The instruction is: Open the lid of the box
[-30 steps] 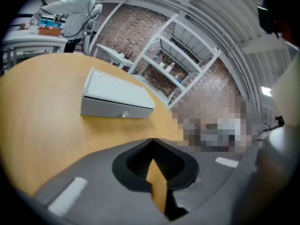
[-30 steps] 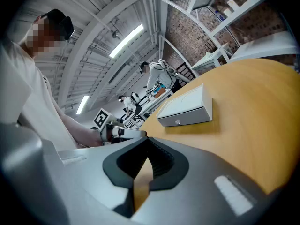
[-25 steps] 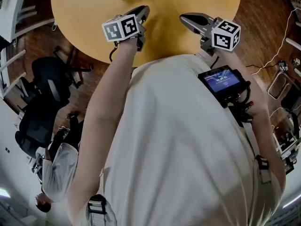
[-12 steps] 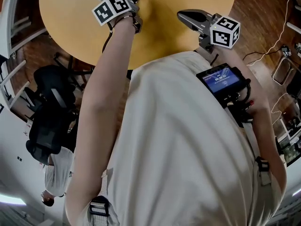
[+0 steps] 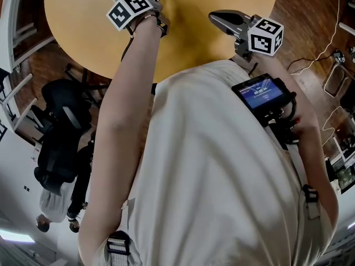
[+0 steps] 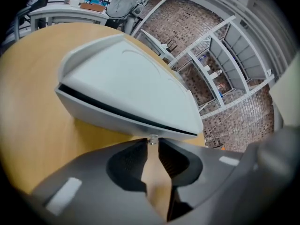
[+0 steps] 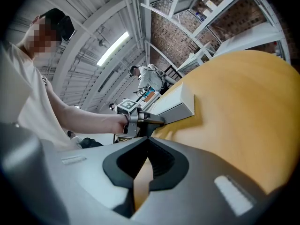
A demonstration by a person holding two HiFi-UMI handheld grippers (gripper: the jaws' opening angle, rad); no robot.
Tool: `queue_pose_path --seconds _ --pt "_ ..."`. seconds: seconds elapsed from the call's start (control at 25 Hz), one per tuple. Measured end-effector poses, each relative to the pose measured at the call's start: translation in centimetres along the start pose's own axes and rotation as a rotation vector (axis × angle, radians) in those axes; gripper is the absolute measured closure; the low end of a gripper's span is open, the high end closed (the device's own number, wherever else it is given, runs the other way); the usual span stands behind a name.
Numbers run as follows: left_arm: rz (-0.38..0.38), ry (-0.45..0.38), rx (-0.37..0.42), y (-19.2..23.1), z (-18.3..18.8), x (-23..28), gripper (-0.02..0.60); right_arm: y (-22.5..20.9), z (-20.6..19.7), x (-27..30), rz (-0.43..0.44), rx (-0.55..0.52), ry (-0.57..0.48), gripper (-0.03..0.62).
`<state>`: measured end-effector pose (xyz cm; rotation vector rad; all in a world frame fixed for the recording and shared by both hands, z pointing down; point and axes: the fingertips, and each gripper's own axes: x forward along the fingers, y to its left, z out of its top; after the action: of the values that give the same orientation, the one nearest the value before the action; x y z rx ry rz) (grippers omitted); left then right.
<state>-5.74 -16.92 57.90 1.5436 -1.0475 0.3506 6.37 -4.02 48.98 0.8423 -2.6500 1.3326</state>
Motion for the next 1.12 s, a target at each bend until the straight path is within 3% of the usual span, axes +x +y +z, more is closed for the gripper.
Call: queue_pose_path --seconds 0.32,0.72,1.12 --pt "-0.01 0.022 -0.003 0.3 -1.0 -0.3 0.51 0.1 0.3 0.3 0.003 -0.01 0.008 0.592" --pt "-0.034 0.078 0.002 1.5 -6.4 -1.3 0.509 0.6 -0.6 0.8 0.022 -0.02 0.027 0.592" --pt "-0.029 0.102 -0.021 2.7 -9.2 -1.1 0.509 0.2 -2.2 0.2 0.015 -0.001 0.029 0.592"
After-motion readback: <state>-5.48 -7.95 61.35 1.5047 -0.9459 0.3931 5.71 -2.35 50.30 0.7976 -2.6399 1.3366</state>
